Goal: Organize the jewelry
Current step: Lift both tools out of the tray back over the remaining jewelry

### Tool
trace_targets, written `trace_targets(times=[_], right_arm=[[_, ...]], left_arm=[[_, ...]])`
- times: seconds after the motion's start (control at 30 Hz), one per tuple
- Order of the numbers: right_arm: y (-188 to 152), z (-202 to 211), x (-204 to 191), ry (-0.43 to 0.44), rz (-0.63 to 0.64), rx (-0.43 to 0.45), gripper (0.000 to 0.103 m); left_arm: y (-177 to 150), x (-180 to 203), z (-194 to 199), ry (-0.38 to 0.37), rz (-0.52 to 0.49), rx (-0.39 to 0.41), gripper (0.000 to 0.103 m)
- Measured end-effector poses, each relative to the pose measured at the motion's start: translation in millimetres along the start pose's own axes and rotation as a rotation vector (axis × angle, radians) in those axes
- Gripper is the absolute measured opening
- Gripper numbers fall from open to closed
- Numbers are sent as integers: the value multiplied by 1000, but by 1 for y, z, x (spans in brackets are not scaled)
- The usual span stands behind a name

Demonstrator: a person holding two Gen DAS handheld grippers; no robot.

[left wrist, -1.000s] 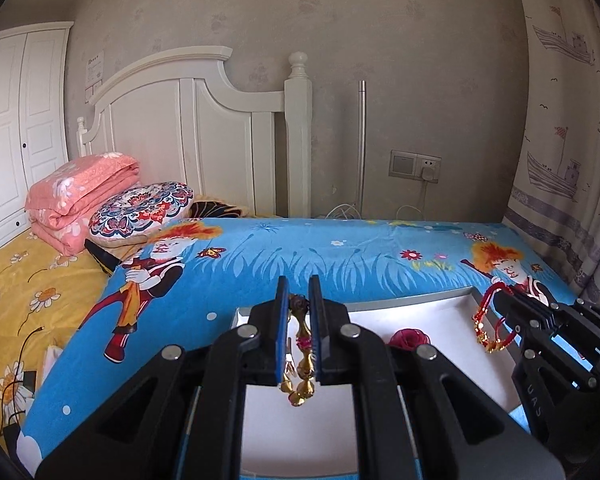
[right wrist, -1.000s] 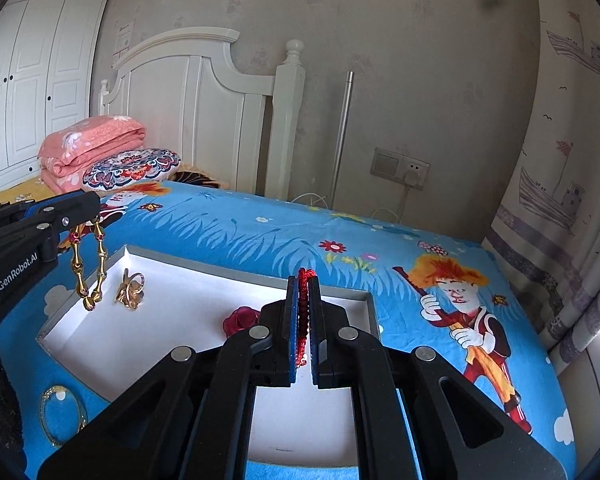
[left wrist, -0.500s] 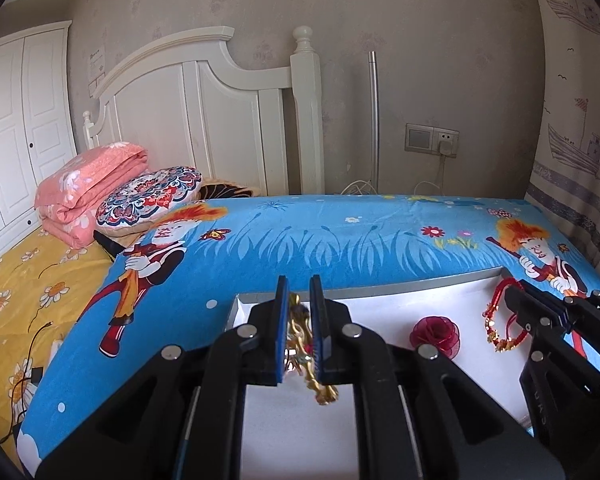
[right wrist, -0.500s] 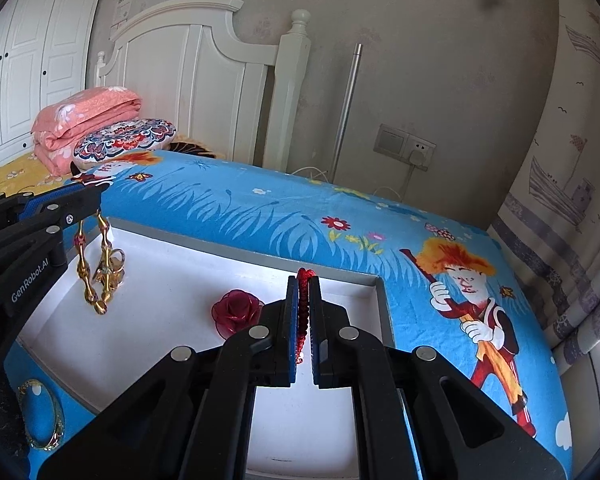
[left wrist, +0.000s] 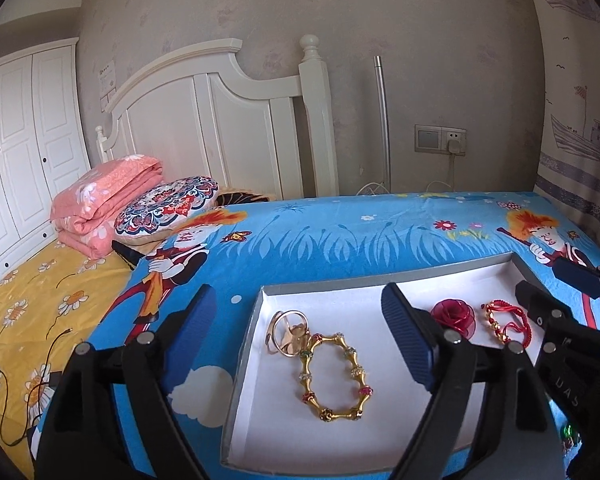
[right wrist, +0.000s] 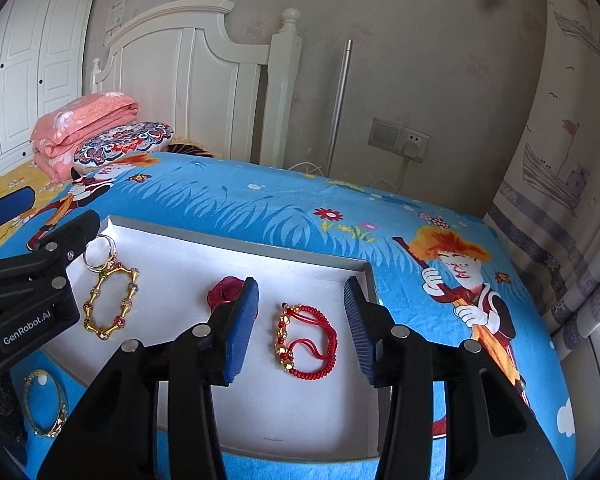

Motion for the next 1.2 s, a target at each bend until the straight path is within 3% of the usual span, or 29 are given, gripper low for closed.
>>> trace_targets(times=[0.17, 0.4, 0.67, 0.93, 1.2], right_arm=[[-22, 42, 9, 23, -15, 50, 49], [-77, 84, 22, 20, -38, 57, 52], [-134, 105, 30, 11, -58, 40, 52], [-150, 109, 43, 7, -120, 58, 52], [-160, 94, 49, -3, -155, 3, 52]], left_arm=[[-23, -9, 40, -1, 25, 36, 98], [-80, -10, 82, -41, 37, 44, 98], [-130, -1, 101, -44, -26, 46, 98], [-147, 9, 100, -52, -63, 50, 98], [-151, 5, 94, -68, -43, 51, 98]])
Point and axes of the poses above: each gripper's, at about its wrist camera, not at the fingertips, and z roughly against the way its jaws point, x to its right, y to its top, the point moved 1 cm from there along -z, roughly the way its jaws point, and after that the axes turned 1 degree about -z, right-handed, at the moved point
